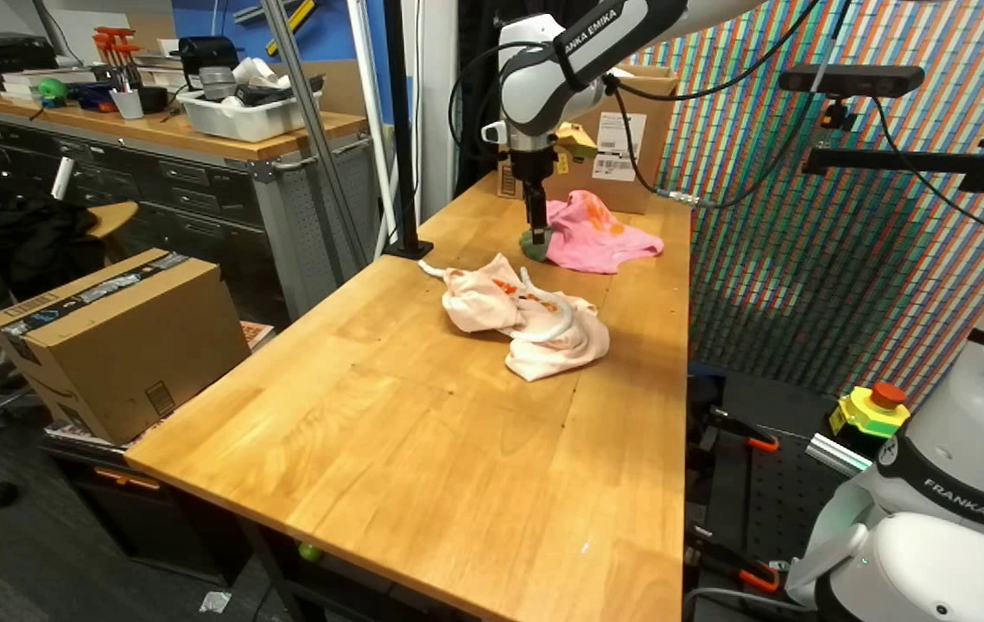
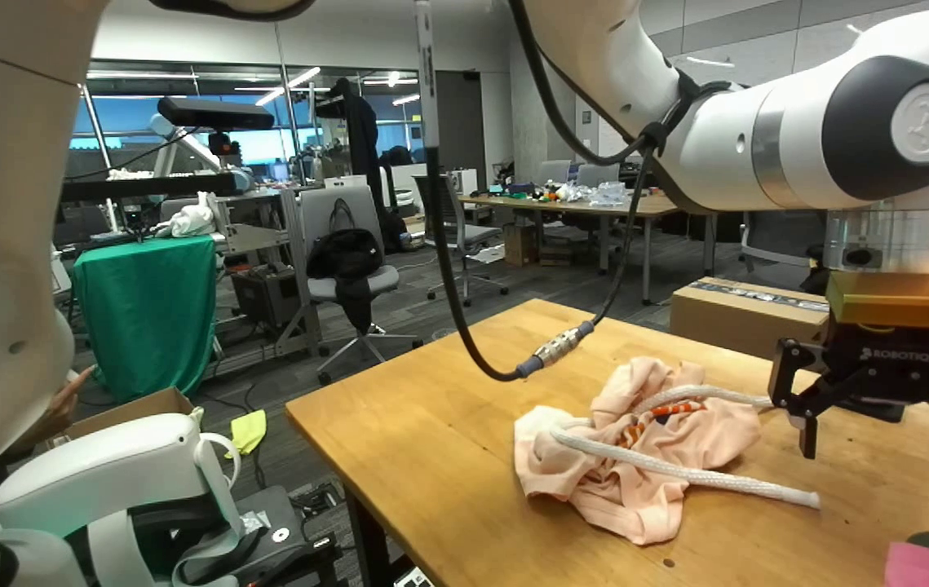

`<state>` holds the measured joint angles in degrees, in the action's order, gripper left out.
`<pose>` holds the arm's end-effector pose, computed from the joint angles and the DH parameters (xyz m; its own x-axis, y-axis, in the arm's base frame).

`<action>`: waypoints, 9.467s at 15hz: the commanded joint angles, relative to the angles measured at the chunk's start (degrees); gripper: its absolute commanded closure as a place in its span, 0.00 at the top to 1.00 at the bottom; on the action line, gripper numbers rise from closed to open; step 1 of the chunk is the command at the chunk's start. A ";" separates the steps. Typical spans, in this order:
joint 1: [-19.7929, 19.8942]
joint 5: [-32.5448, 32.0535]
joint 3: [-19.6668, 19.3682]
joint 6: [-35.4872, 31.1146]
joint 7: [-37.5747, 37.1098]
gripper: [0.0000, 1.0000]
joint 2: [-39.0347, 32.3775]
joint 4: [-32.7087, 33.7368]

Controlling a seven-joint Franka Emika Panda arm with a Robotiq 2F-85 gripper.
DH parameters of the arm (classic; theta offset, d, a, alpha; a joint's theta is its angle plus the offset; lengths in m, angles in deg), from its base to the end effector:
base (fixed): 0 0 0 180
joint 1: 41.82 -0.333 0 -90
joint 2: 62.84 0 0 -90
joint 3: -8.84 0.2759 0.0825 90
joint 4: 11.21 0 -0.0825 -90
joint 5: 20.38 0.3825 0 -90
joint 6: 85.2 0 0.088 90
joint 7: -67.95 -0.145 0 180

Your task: Move the pink t-shirt to the right, move the radish and white rope to the left

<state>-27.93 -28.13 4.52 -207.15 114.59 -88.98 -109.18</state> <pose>0.6070 -0.2082 0.2516 0.8329 0.5368 -0.1346 0.5482 -0.8336 0.0680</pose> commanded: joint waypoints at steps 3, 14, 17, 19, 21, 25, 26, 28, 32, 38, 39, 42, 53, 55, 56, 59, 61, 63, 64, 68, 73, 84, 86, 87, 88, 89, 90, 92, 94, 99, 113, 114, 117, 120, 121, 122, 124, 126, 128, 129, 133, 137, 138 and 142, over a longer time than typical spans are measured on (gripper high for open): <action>1.19 0.80 0.32 -2.73 1.47 1.00 -2.74 2.08; 4.22 1.59 0.63 -2.53 4.52 1.00 -5.67 4.37; 4.55 2.07 0.76 -2.69 5.07 1.00 -6.54 4.49; 4.59 2.37 0.91 -3.00 5.12 1.00 -7.33 4.83; 4.51 2.78 1.02 -3.43 4.65 1.00 -8.03 5.34; 4.54 4.38 1.21 -5.03 3.85 1.00 -9.01 6.26; 4.46 4.22 1.05 -5.37 3.76 1.00 -9.25 6.46; 4.38 3.69 0.73 -5.60 3.60 1.00 -9.84 6.97; 4.68 3.28 0.42 -5.65 3.59 1.00 -10.64 7.51; 4.88 2.56 -0.04 -5.07 3.48 1.00 -11.12 8.08; 4.91 2.54 -0.09 -4.99 3.49 0.75 -11.15 8.16; 4.92 2.37 -0.18 -4.88 3.56 0.58 -11.04 8.29; 3.69 1.21 -0.66 -4.98 1.78 0.01 -9.42 8.17; 3.08 1.00 -0.70 -5.38 0.92 0.02 -7.82 7.23; 2.74 0.84 -0.73 -5.48 0.49 0.02 -6.96 6.80; 1.22 -0.06 -0.95 -5.99 -2.18 0.02 -3.32 5.25; 0.14 -0.38 -0.80 -6.45 -4.72 0.02 -0.61 4.41; -0.93 -0.37 -0.70 -6.60 -7.59 0.02 2.05 4.02; -1.45 -0.59 -0.77 -6.92 -9.11 0.02 3.20 3.78; -2.98 -2.71 -1.60 -7.96 -16.70 0.02 8.32 2.37; -4.03 -13.51 -5.18 -10.11 -28.55 0.02 12.66 -1.23; -2.97 -32.85 -12.42 -6.95 -51.19 0.02 11.85 -3.61; -2.71 -33.30 -12.65 -6.09 -52.91 0.02 11.25 -3.30; -2.63 -33.48 -12.71 -5.70 -53.82 0.02 10.95 -3.15; -2.60 -33.42 -12.76 -5.18 -54.62 0.02 10.74 -2.94; -2.65 -33.70 -12.89 -4.87 -55.58 0.02 10.50 -2.81; -2.70 -34.38 -13.12 -4.40 -56.55 0.02 10.31 -2.82; -2.21 -34.28 -13.35 -3.64 -57.64 0.02 10.16 -3.11; -1.79 -33.38 -13.37 -3.27 -57.89 0.02 10.14 -3.35; -2.83 -32.97 -12.08 -3.62 -60.07 0.02 10.17 -2.60; -8.18 -27.17 -5.61 -2.03 -59.01 0.02 12.13 0.49; -8.98 -27.00 -5.00 -1.23 -59.12 0.02 12.27 0.79; -10.88 -24.45 -2.94 0.92 -58.03 0.02 13.08 1.20; -12.16 -16.57 0.11 3.00 -53.53 0.02 13.66 1.75; -12.48 -13.63 1.08 3.81 -51.87 0.02 13.84 2.01; -12.77 -10.49 2.15 4.09 -50.03 0.02 13.83 2.31; -13.59 -5.55 3.99 4.98 -47.48 0.02 13.34 3.28; -14.46 -1.66 5.57 5.99 -45.62 0.02 12.60 4.35; -15.47 1.22 6.99 6.60 -44.32 0.02 11.75 5.26; -16.17 1.74 7.49 6.60 -44.64 0.02 11.20 5.67; -18.98 3.02 9.35 5.16 -46.72 0.02 8.50 7.18; -21.51 5.35 10.34 2.94 -51.70 0.02 4.29 9.68; -22.22 5.86 10.27 1.96 -54.08 0.02 3.22 10.40; -24.97 6.07 9.48 -3.13 -63.15 0.02 -0.61 11.93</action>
<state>-51.05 -22.87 14.76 -207.27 57.31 -86.31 -100.69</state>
